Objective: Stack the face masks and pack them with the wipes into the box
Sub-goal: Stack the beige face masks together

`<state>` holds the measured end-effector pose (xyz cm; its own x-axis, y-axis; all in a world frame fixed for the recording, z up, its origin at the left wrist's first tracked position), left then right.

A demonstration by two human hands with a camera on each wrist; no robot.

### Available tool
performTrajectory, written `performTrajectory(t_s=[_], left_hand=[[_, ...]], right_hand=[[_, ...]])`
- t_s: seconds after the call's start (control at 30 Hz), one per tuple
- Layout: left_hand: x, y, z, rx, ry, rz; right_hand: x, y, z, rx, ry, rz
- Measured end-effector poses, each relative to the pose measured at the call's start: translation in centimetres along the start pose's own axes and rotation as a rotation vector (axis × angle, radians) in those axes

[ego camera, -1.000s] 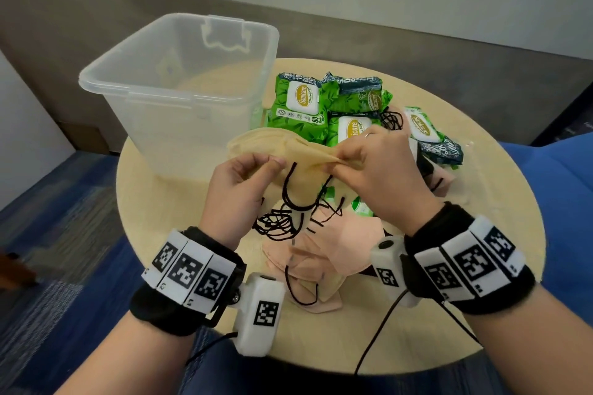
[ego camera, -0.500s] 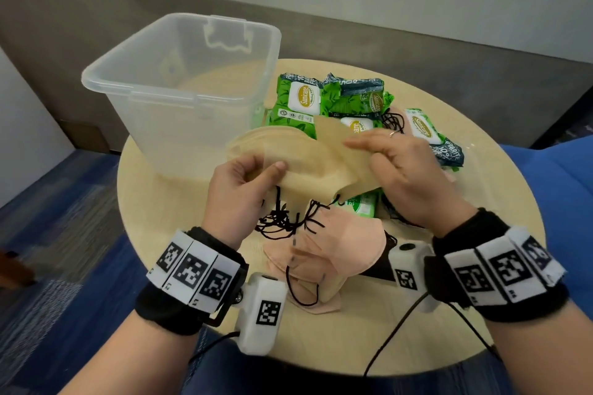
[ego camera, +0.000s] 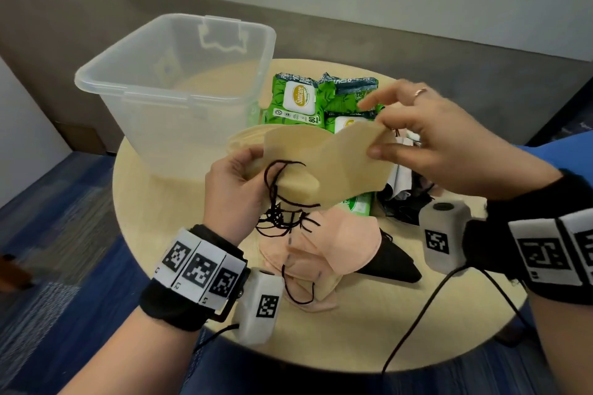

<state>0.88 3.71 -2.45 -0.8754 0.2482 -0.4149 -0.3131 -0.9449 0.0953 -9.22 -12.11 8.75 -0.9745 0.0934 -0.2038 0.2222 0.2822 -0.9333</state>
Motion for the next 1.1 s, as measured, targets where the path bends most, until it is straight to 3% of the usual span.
performTrajectory(t_s=[0.07,0.2,0.3,0.37,0.53,0.93,1.0,1.1], left_hand=[[0.1,0.5,0.2,0.017,-0.010,-0.015],[0.2,1.0,0.3,0.017,-0.010,-0.062],[0.3,0.6,0.7,0.007,-0.003,-0.057],[0.4,0.5,0.8,0.027,-0.011,-0.058],[1.0,1.8,1.5,0.056,-0.008,-0.162],[1.5,2.1,1.9,0.073,0.024,-0.201],[1.3,1.7,1.7,0.058,0.006,-0.179],[1.1,1.5,0.5,0.039,-0.063,-0.208]], right_hand=[[-0.5,1.1,-0.9,-0.086,-0.024,-0.071],[-1.1,3.9,-1.6,-0.514,0.036,-0.317],[-0.7,5.1,-2.4,-0.539,-0.008,-0.474],[-0.9,5.2,-2.4,-0.471,-0.012,-0.456],[-2.8,4.4,-0.9,-0.451,0.071,-0.166],[-2.7,3.9,0.8,-0.454,0.123,0.130],[-2.4,3.6,0.4,-0.453,0.074,0.105],[-1.9,4.4,-1.4,-0.563,-0.022,-0.149]])
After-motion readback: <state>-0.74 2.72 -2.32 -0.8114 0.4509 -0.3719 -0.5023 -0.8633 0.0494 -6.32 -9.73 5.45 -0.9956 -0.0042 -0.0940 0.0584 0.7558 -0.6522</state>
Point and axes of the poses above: each hand's wrist, its own x-axis away from the middle knuckle, its own y-axis out of the palm, z = x × y, the point moved 9 cm from there along -x, towards the middle knuckle, and after that the axes turned 9 degrees about y, right-handed, at the moved point
